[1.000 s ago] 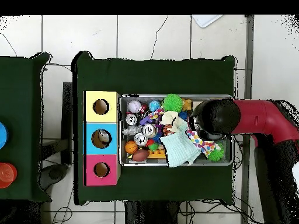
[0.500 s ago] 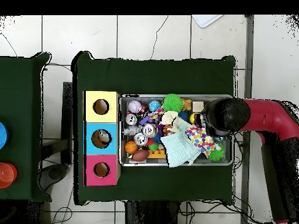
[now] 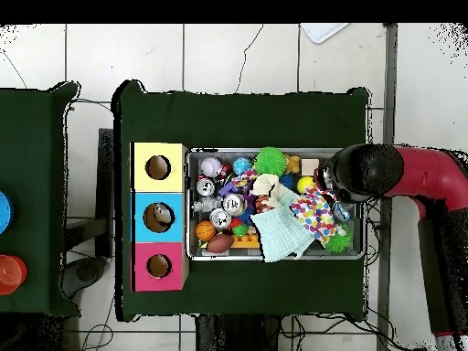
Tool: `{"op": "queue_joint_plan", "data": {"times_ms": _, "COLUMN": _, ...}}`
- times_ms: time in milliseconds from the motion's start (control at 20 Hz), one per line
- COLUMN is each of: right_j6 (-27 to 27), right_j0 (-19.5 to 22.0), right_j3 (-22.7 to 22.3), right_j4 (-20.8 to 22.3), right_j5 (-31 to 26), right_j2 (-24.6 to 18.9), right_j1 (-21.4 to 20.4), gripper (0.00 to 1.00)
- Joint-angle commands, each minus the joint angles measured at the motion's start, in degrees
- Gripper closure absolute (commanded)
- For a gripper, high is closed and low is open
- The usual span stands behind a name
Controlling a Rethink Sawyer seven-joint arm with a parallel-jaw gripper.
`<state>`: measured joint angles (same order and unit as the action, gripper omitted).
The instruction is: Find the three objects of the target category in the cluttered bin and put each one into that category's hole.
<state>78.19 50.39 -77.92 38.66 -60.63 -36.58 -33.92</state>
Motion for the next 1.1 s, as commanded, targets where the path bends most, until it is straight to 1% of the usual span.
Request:
{"op": "queue_joint_plan", "data": {"times_ms": 50, "right_j6": -21.13, "right_j0": 0.33, "right_j3": 3.33, "right_j4": 2.96, "right_j5": -3.11, "right_j2": -2.41, "right_j1": 2.94, "gripper": 0.0}}
{"op": "queue_joint_plan", "data": {"times_ms": 300, "right_j6": -22.89, "right_j0": 0.93, "right_j3": 4.46, "right_j4": 3.12, "right_j5": -1.47, "right_j2": -2.33, "right_j1": 4.89, "gripper": 0.0}}
{"op": "queue_joint_plan", "data": {"times_ms": 400, "right_j6": -22.71, "right_j0": 1.27, "right_j3": 4.17, "right_j4": 3.37, "right_j5": -0.1, "right_j2": -2.15, "right_j1": 5.62, "gripper": 0.0}}
{"op": "queue_joint_plan", "data": {"times_ms": 500, "right_j6": -22.52, "right_j0": 1.37, "right_j3": 4.79, "right_j4": 3.43, "right_j5": 1.39, "right_j2": -2.43, "right_j1": 6.92, "gripper": 0.0}}
{"op": "queue_joint_plan", "data": {"times_ms": 650, "right_j6": -23.38, "right_j0": 1.56, "right_j3": 5.41, "right_j4": 3.97, "right_j5": 2.24, "right_j2": -2.6, "right_j1": 8.28, "gripper": 0.0}}
{"op": "queue_joint_plan", "data": {"times_ms": 850, "right_j6": -23.85, "right_j0": 1.34, "right_j3": 8.08, "right_j4": 4.96, "right_j5": 3.18, "right_j2": -2.53, "right_j1": 11.5, "gripper": 0.0}}
{"op": "queue_joint_plan", "data": {"times_ms": 950, "right_j6": -24.02, "right_j0": 0.85, "right_j3": 9.47, "right_j4": 5.84, "right_j5": 1.93, "right_j2": -1.73, "right_j1": 12.97, "gripper": 0.0}}
{"op": "queue_joint_plan", "data": {"times_ms": 1050, "right_j6": -23.61, "right_j0": 0.44, "right_j3": 9.8, "right_j4": 6.02, "right_j5": 0.0, "right_j2": -1.05, "right_j1": 13.18, "gripper": 0.0}}
{"op": "queue_joint_plan", "data": {"times_ms": 1100, "right_j6": -23.82, "right_j0": 0.8, "right_j3": 9.16, "right_j4": 6.31, "right_j5": -0.35, "right_j2": -0.66, "right_j1": 12.71, "gripper": 0.0}}
